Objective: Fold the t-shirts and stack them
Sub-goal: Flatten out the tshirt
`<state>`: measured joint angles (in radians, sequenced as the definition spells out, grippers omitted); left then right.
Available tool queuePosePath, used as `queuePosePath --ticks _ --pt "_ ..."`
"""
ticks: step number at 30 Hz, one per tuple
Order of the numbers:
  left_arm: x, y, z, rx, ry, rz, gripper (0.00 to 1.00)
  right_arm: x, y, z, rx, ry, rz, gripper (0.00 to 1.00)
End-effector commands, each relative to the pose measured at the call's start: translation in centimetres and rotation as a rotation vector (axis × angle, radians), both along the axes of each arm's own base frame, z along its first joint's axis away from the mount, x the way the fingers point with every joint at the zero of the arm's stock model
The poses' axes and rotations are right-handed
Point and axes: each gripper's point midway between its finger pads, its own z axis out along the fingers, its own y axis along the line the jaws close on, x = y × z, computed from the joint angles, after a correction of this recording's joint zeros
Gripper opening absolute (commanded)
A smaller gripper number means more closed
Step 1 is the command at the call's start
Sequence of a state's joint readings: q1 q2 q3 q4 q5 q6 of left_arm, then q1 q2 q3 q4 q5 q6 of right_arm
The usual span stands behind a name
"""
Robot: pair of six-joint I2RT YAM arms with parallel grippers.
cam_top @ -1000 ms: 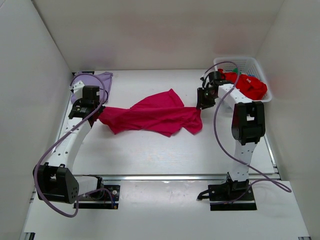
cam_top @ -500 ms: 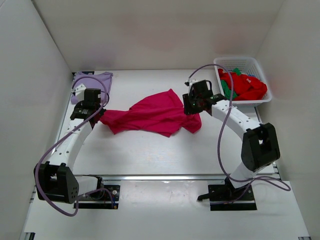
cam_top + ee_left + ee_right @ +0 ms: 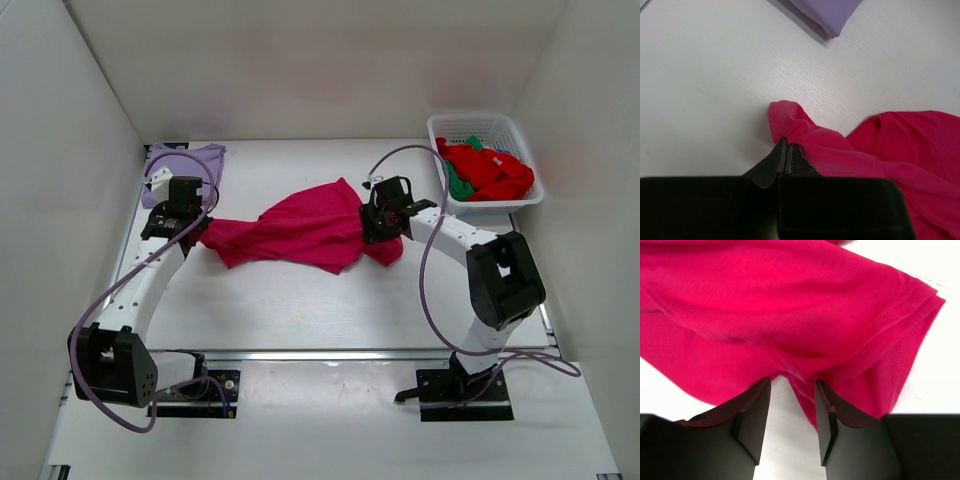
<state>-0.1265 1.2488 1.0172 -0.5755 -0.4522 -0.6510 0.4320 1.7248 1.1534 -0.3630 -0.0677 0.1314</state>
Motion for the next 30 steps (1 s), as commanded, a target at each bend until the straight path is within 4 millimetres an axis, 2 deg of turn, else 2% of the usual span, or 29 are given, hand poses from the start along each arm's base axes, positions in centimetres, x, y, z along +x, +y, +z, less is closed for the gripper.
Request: queuePosePath --ticks 1,7,8,9,10,11,12,14,15,16,18,19,20,21,22,23,24,25,26,27,28,29,30 --pt "0.1 0.1 0.4 0.0 -0.018 -0.002 0.0 1.8 0.8 0.4 0.025 -0.054 -0.004 0.38" --pt "0.2 0.2 0.7 0.003 -0.024 0.002 0.0 2.4 0.6 -0.9 0.013 -0.033 -0.011 0.36" --pt "0.2 0.2 0.8 0.005 -0.025 -0.001 0.0 2.4 0.5 -1.5 0.008 -0.017 -0.012 0.33" --pt "0.2 0.2 0.9 0.0 -0.027 -0.001 0.0 2.4 0.7 -1.2 0.015 -0.019 -0.002 0.17" --pt "0.0 0.5 0.8 0.003 -0.018 0.006 0.0 2.4 0.8 -1.2 0.009 -0.01 0.002 0.06" --pt "0.2 0.4 1.1 0.008 -0.028 0.006 0.0 2.3 0.6 -1.0 0.003 -0.01 -0.001 0.0" --pt "0.1 0.4 1.3 0.008 -0.032 0.004 0.0 2.2 0.4 -0.7 -0.002 -0.016 -0.004 0.0" --pt "0.2 0.6 2.0 0.01 -0.047 0.004 0.0 1.8 -0.1 1.2 -0.028 -0.062 -0.032 0.0" --pt "0.3 0.6 2.8 0.012 -0.065 0.001 0.0 1.6 -0.5 3.1 -0.033 -0.098 -0.045 0.01" --pt "0.3 0.9 3.5 0.024 -0.078 0.003 0.0 1.5 -1.3 3.6 -0.075 -0.122 -0.083 0.01" --pt "0.6 0.9 6.2 0.039 -0.151 0.002 0.0 0.8 -2.3 8.2 -0.079 -0.22 -0.125 0.0" --pt "0.6 0.5 7.2 0.04 -0.18 -0.009 0.0 0.8 -2.6 9.3 -0.071 -0.244 -0.141 0.0" --pt "0.9 0.5 8.7 0.046 -0.209 -0.008 0.0 0.6 -3.5 11.6 -0.056 -0.285 -0.157 0.0" --pt "1.1 0.2 10.1 0.051 -0.23 -0.024 0.0 0.3 -4.0 13.2 -0.045 -0.303 -0.162 0.0" --pt "1.4 0.1 10.9 0.064 -0.237 -0.032 0.0 0.7 -4.4 15.5 -0.019 -0.344 -0.176 0.0" --pt "1.8 0.0 13.0 0.062 -0.274 -0.033 0.0 0.8 -5.1 17.7 -0.029 -0.38 -0.18 0.0" --pt "2.3 0.0 14.7 0.072 -0.298 -0.032 0.0 0.8 -5.5 18.7 -0.042 -0.395 -0.182 0.01" --pt "2.8 -0.3 15.6 0.075 -0.314 -0.043 0.0 1.4 -6.1 21.9 -0.035 -0.46 -0.193 0.0" --pt "3.2 0.0 18.4 0.08 -0.373 -0.029 0.0 1.6 -6.2 24.6 -0.036 -0.502 -0.196 0.0" --pt "3.7 -0.2 20.4 0.076 -0.407 -0.032 0.0 2.0 -6.8 27.5 -0.04 -0.551 -0.204 0.0" --pt "3.9 0.1 23.1 0.079 -0.45 -0.017 0.0 2.0 -6.9 28.8 -0.046 -0.574 -0.204 0.0" --pt "4.0 0.4 25.6 0.077 -0.493 -0.004 0.0 2.2 -7.0 31.4 -0.045 -0.619 -0.209 0.0" --pt "4.1 0.6 26.7 0.075 -0.508 0.001 0.0 2.2 -7.6 34.6 -0.059 -0.678 -0.218 0.0"
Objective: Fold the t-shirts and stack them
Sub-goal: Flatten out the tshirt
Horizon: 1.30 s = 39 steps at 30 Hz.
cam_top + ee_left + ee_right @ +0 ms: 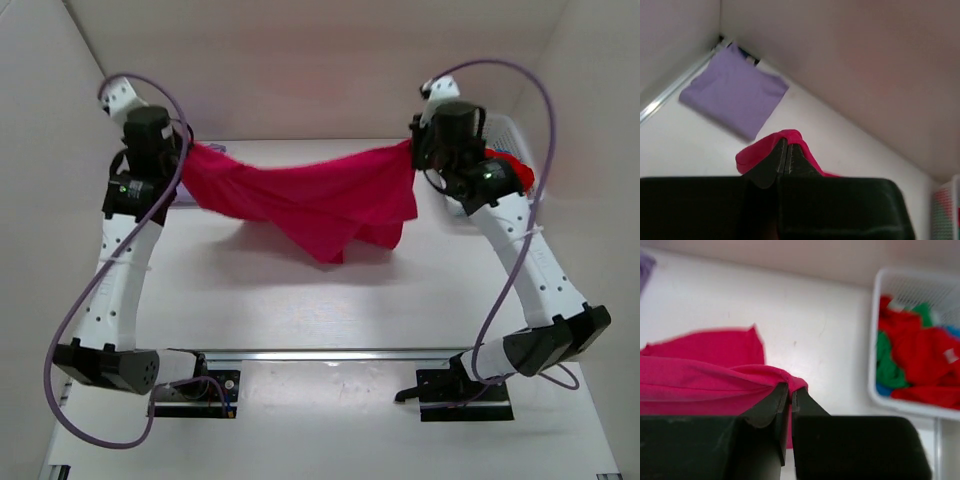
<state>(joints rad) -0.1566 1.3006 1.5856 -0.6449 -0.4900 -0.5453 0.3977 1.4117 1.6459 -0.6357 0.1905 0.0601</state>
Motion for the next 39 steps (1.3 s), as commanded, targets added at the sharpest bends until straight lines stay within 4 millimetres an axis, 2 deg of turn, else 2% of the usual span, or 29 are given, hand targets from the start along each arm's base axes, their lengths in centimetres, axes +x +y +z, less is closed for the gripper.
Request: queuePosePath --ticks 1,2,3,4,8,9,11,13,16,17,20,23,25,28,30,33,39 --pt "-0.3 1.7 7.7 0.022 -0.129 0.058 0.0 -0.5 -1.9 7.3 -0.071 -0.126 -0.042 0.0" --pt "-0.4 2.4 8.6 0.021 -0.137 0.074 0.0 -0.7 -2.1 9.6 -0.074 -0.161 -0.048 0.0" --pt "-0.8 3.5 13.1 0.014 -0.197 0.082 0.0 -1.9 -3.2 13.7 -0.069 -0.271 -0.076 0.0" --pt "-0.6 3.6 13.3 0.022 -0.185 0.077 0.0 -1.9 -3.2 13.8 -0.069 -0.272 -0.076 0.0" --pt "-1.6 3.7 15.8 0.026 -0.258 0.099 0.0 -3.6 -4.6 16.6 -0.038 -0.342 -0.11 0.0" --pt "-2.1 3.6 16.6 0.011 -0.283 0.096 0.0 -4.8 -5.2 18.2 -0.033 -0.386 -0.122 0.0" --pt "-2.8 3.3 17.7 -0.004 -0.315 0.083 0.0 -6.0 -4.1 19.4 -0.016 -0.423 -0.082 0.0" --pt "-3.4 2.3 18.5 -0.018 -0.337 0.052 0.0 -6.8 -4.4 20.7 0.029 -0.457 -0.064 0.0" --pt "-3.5 1.4 19.0 -0.042 -0.353 0.024 0.0 -5.9 -4.7 19.6 0.066 -0.423 -0.044 0.0" --pt "-3.3 1.2 18.8 -0.04 -0.347 0.015 0.0 -5.3 -4.2 18.4 0.065 -0.386 -0.024 0.0" --pt "-1.5 0.5 17.3 -0.038 -0.295 -0.017 0.0 -2.8 -2.7 14.6 0.089 -0.261 0.034 0.01" --pt "0.7 0.5 13.9 -0.025 -0.192 -0.013 0.0 -1.1 -2.5 11.0 0.094 -0.155 0.045 0.0" --pt "0.9 0.5 13.5 -0.022 -0.177 -0.027 0.0 -0.7 -2.3 9.7 0.084 -0.124 0.051 0.0" --pt "1.1 0.5 13.3 -0.007 -0.17 -0.029 0.0 -0.5 -1.4 9.2 0.143 -0.105 0.109 0.0" --pt "1.5 0.0 12.8 -0.01 -0.155 -0.037 0.0 -0.2 -2.0 8.9 0.206 -0.087 0.138 0.03" --pt "1.9 -0.3 12.4 -0.007 -0.143 -0.05 0.0 -0.3 -2.0 8.3 0.324 -0.056 0.203 0.01" --pt "1.9 -0.5 12.2 -0.008 -0.135 -0.053 0.0 -0.8 -1.6 8.1 0.419 -0.047 0.281 0.05"
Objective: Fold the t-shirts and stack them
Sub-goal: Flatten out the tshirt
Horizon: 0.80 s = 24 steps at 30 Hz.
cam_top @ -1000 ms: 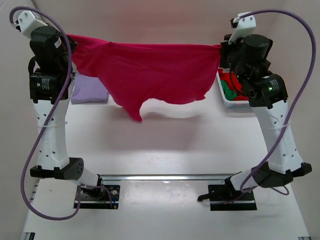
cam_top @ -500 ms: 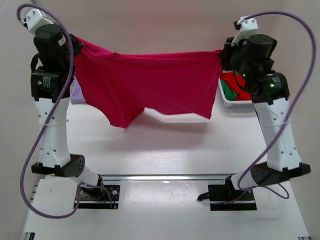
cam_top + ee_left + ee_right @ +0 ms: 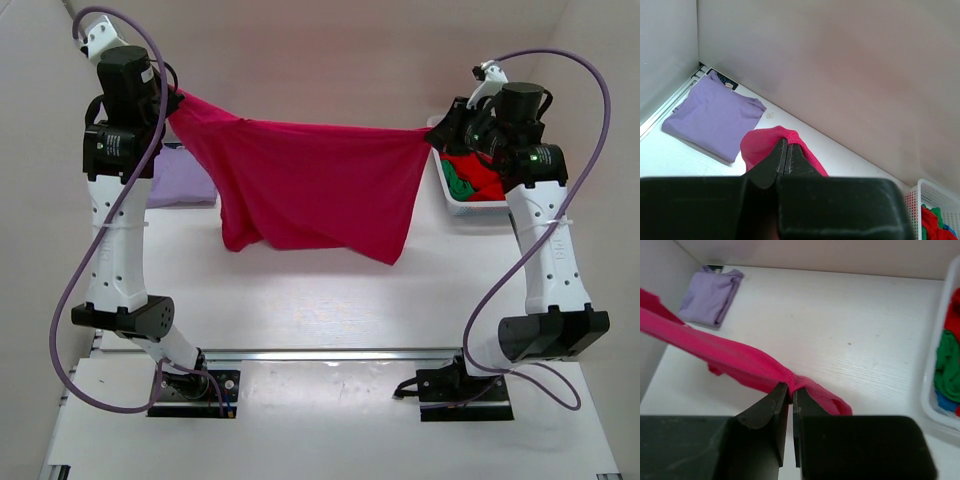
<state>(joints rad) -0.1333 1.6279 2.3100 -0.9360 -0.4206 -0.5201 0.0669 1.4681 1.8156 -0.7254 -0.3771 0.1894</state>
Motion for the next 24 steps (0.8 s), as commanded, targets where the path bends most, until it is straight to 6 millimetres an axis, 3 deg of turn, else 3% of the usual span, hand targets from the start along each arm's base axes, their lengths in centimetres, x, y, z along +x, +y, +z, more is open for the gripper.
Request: queuePosePath --ticks 1,3,6,10,14,18,21,24 --pt "-1.4 0.3 1.9 0.005 -0.047 0.001 0.0 -1.6 1.7 4.4 0.139 -0.113 0.132 0.05" --pt "-1.3 0.5 1.6 0.004 -0.042 0.009 0.0 -2.1 2.3 4.2 0.221 -0.103 0.188 0.0" --pt "-1.3 0.2 1.5 0.006 -0.038 -0.002 0.0 -2.2 1.4 4.3 0.307 -0.086 0.209 0.0" --pt "-1.5 0.9 1.3 0.017 -0.026 0.022 0.0 -2.2 1.1 4.1 0.315 -0.074 0.215 0.0" --pt "-2.6 1.4 2.9 0.003 -0.073 0.027 0.0 -3.6 1.6 6.0 0.289 -0.084 0.228 0.0" --pt "-4.4 1.4 5.3 -0.011 -0.143 0.02 0.0 -5.9 2.6 9.4 0.237 -0.178 0.225 0.0" --pt "-4.2 0.9 6.3 -0.006 -0.171 0.011 0.0 -5.1 2.2 10.5 0.214 -0.195 0.195 0.0" --pt "-2.0 0.6 5.3 -0.012 -0.143 -0.012 0.0 -2.2 2.3 9.0 0.177 -0.15 0.164 0.0"
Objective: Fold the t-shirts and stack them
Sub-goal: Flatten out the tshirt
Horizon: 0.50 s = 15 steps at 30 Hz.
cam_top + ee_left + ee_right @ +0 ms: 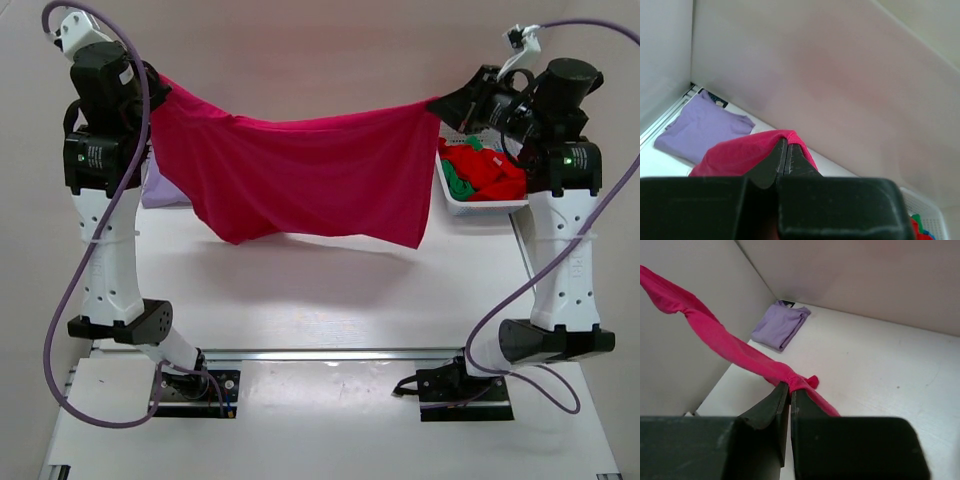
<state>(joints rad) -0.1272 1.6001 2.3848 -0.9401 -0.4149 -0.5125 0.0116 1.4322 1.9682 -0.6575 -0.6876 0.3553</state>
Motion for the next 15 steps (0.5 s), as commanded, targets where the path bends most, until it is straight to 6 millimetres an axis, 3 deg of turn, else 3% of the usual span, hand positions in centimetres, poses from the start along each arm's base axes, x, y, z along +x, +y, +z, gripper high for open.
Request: queuePosePath --ticks 1,5,6,7,9,11,12,13,14,15 --pt "1.3 -0.1 0.6 -0.012 -0.027 -0.028 0.0 3.9 -0.8 -1.5 -0.05 0.034 -0.068 0.0" --pt "7.0 0.7 -2.9 -0.011 0.044 -0.023 0.0 11.0 -2.1 -4.9 -0.066 0.116 -0.123 0.0" --pt "8.6 1.0 -3.5 -0.008 0.045 -0.02 0.0 13.1 -3.4 -5.5 -0.071 0.117 -0.155 0.0" --pt "9.7 1.0 -4.2 0.003 0.058 -0.028 0.0 15.1 -4.0 -7.4 -0.074 0.154 -0.172 0.0" --pt "11.4 1.2 -4.3 -0.006 0.035 -0.034 0.0 16.8 -4.8 -5.7 -0.08 0.078 -0.193 0.01" --pt "12.7 1.7 -3.0 -0.035 -0.036 -0.064 0.0 18.3 -6.1 -5.0 -0.076 0.034 -0.224 0.0" --pt "13.1 0.8 -2.4 -0.047 -0.064 -0.102 0.0 19.0 -7.1 -4.4 -0.059 0.0 -0.235 0.0" --pt "13.3 2.0 -1.3 -0.07 -0.111 -0.107 0.0 19.0 -7.4 -2.8 -0.043 -0.05 -0.235 0.01" --pt "13.3 2.4 -0.4 -0.095 -0.144 -0.125 0.0 18.8 -8.0 -2.2 -0.027 -0.061 -0.231 0.0" --pt "12.8 2.2 1.3 -0.1 -0.195 -0.15 0.0 18.3 -8.4 0.0 -0.019 -0.126 -0.232 0.0"
